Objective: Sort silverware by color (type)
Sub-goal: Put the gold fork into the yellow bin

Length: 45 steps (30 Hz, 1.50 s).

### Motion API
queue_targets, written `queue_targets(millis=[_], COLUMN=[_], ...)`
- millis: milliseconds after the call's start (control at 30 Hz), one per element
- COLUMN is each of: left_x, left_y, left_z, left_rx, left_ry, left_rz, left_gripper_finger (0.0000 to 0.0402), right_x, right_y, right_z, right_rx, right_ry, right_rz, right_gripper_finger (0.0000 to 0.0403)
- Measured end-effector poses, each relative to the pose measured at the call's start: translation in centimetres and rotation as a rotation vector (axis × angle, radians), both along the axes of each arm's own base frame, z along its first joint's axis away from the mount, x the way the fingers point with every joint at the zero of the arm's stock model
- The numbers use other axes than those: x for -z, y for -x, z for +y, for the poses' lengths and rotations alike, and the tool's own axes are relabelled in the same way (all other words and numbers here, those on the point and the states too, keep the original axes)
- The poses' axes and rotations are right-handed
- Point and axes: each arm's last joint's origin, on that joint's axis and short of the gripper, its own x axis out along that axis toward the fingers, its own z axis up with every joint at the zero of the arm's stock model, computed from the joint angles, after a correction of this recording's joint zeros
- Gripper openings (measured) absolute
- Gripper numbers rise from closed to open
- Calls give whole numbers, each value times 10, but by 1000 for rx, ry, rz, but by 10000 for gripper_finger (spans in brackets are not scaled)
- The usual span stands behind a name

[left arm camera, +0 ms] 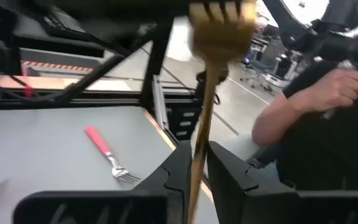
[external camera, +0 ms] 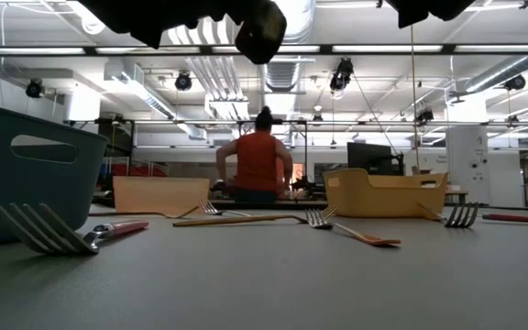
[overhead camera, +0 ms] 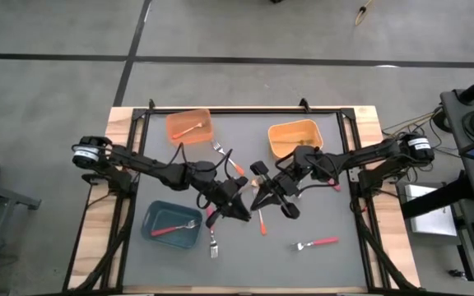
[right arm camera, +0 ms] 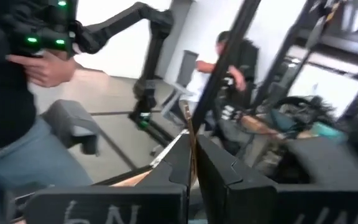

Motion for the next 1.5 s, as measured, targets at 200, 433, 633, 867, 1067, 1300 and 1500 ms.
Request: queue_targets(millis=[200, 433, 633, 867, 1067, 1300, 1500], left_x=[-1, -13, -30, -49, -62, -55, -50], left_y=[2, 20, 41, 62, 78, 87, 88], left_z=[6, 28, 51, 81, 117, 158, 168], left_rx=[-24, -77, -247, -446, -566, -669, -683], left_ry=[4, -56, -219, -517, -624, -637, -570], left_rz=[34, 140, 152, 78, 34, 99, 132], left_gripper_finger=[65, 82, 82, 82, 82, 82, 82], right_x=[-1, -6, -27, -63, -62, -43, -48], right_y=[5, 17, 28, 38, 39, 44, 60], right_z=[0, -15, -47, -116, -194, -256, -243], right_rx=[-13, 248, 789, 900, 1021, 1380, 1504], right_ry=[-23, -11, 152, 273, 228, -205, -368], right_rz=[63, 252, 517, 845, 1061, 999, 832], right_gripper_finger=[7, 8, 8, 8, 8, 8, 8])
